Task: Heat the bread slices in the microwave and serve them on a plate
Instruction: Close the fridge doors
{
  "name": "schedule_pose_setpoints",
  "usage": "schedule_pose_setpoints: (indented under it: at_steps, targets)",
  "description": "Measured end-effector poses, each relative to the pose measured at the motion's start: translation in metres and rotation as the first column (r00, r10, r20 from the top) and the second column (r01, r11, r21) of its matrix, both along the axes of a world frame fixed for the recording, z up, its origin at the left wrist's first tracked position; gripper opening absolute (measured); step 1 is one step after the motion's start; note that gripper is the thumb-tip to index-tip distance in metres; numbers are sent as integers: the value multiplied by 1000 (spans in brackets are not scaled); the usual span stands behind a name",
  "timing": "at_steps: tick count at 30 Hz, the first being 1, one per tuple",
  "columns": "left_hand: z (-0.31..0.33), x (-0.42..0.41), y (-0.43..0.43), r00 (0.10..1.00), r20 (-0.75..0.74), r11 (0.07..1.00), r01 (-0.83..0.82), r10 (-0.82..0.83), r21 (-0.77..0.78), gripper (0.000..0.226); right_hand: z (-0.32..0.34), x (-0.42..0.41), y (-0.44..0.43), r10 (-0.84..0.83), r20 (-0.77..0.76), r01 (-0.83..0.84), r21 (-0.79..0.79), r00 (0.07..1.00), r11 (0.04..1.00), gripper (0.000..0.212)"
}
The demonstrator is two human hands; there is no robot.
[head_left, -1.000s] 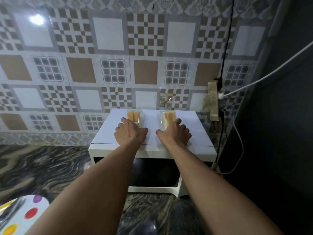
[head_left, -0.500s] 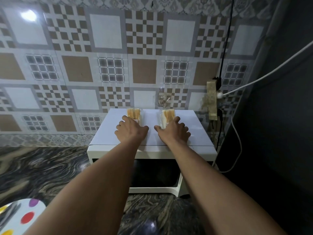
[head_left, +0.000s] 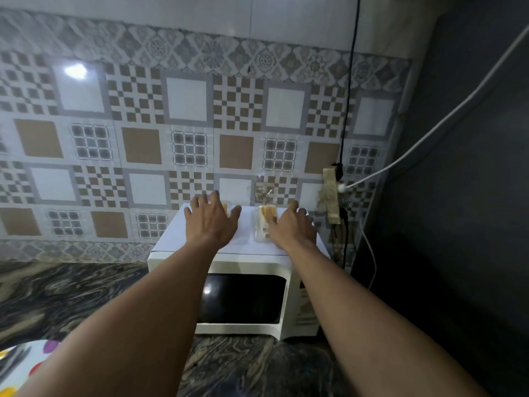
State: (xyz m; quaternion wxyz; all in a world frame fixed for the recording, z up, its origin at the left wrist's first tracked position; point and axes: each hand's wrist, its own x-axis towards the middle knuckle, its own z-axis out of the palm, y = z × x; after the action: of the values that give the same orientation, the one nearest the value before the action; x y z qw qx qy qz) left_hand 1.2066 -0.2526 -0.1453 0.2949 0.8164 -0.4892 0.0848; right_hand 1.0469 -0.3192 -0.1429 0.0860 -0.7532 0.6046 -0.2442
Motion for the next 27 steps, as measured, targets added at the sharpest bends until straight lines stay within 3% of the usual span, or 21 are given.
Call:
schedule_pose_setpoints:
  at_steps: [6,14,22,27]
  targets:
    - [34,-36,32,979,136,988,154,-149,-25,64,42,-62,42,88,-126,-98,-71,988,993,66]
    - [61,-102,73,893,196,904,423,-406,-56,58,77,-141,122,17,-104,-35,-167,994,985,52]
    - [67,-170,135,766,224,780,625,-603,-38,55,84,-217,232,-213,-169,176,-213,962,961,69]
    - [81,-233,172,636,273,657,753,-721,-19,63,100,-279,304,-382,-220,316,-285,897,905,73]
